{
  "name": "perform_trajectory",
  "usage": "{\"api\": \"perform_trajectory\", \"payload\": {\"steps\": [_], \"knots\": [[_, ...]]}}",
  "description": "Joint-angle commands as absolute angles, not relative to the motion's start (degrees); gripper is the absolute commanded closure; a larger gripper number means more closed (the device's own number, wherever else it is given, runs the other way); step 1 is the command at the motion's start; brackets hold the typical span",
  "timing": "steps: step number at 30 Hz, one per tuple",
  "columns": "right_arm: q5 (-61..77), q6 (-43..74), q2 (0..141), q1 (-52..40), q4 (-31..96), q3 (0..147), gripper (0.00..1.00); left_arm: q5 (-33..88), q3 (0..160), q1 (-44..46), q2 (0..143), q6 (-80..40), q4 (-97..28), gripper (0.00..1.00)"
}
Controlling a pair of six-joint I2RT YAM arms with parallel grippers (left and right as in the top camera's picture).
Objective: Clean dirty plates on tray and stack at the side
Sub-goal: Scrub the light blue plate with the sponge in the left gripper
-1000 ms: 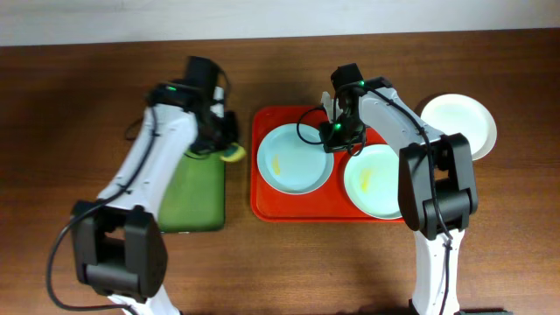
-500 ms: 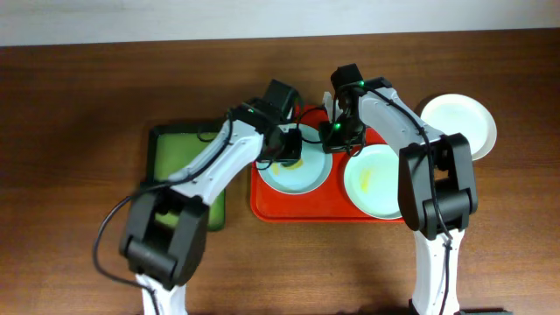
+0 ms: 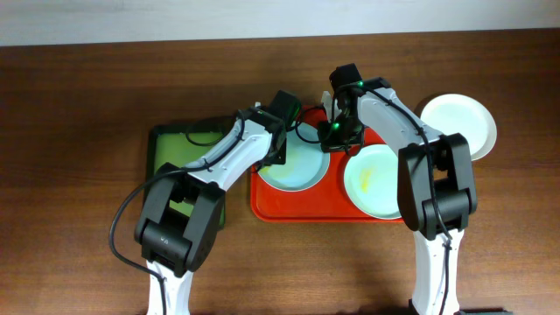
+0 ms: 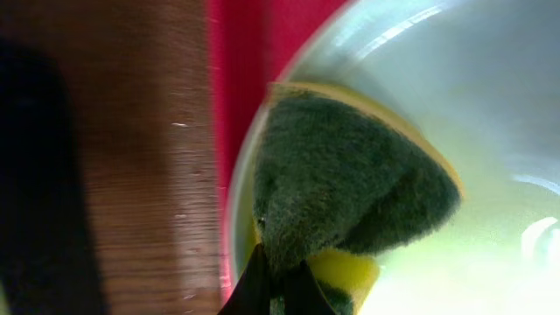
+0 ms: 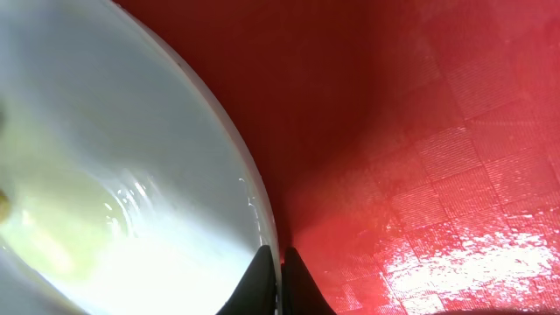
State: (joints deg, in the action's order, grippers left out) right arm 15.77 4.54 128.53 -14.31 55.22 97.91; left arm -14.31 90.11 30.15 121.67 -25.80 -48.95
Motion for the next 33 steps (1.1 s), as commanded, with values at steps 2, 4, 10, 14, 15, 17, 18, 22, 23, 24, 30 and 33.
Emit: {"api": "perform_trajectory", "payload": {"steps": [2,4,10,14,15,17,18,22,23,24,30,33], "knots": [[14.39,4.95,128.75,-14.17,55.44,97.30,0.96,-15.75,92.58,29.19,116.05,-26.06,-49.25,1.00],[14.39,4.95,128.75,-14.17,55.40,97.27,0.96,-5.06,92.51,29.21,116.07,-26.09,-48.21,1.00],[14.39,4.97,128.75,-14.17,55.42,97.30,0.96,8.62,91.00,30.57,121.16,-26.09,-45.01,1.00],[14.39,4.97,128.75,-14.17,55.46,97.30,0.96,-0.05,90.98,30.92,124.77,-26.09,-46.02,1.00],[14.39,4.97,128.75,-14.17,55.46,97.30,0.96,-5.39,90.98,30.68,124.81,-26.09,-47.42,1.00],[14.41,4.97,128.73,-14.17,55.51,97.30,0.96,-12.49,91.02,30.39,124.81,-26.09,-49.17,1.00],[14.41,4.97,128.70,-14.17,55.68,97.36,0.96,-15.90,91.02,30.04,124.81,-26.11,-50.24,1.00],[14.41,4.97,127.61,-14.17,56.18,97.93,0.96,-19.68,93.08,27.92,122.15,-26.15,-53.91,1.00],[14.41,4.97,127.28,-14.17,56.49,98.37,0.96,-18.85,93.38,27.53,121.14,-26.33,-53.89,1.00],[14.39,4.95,126.80,-14.17,57.01,99.37,0.96,-16.53,93.93,27.05,119.33,-26.30,-53.69,1.00],[5.02,4.75,121.95,-15.29,58.57,101.23,0.96,-10.02,94.87,25.78,108.16,-26.30,-54.37,1.00],[-10.17,4.75,117.36,-18.26,60.62,101.23,0.96,-10.04,94.87,23.73,102.63,-26.30,-55.81,1.00]]}}
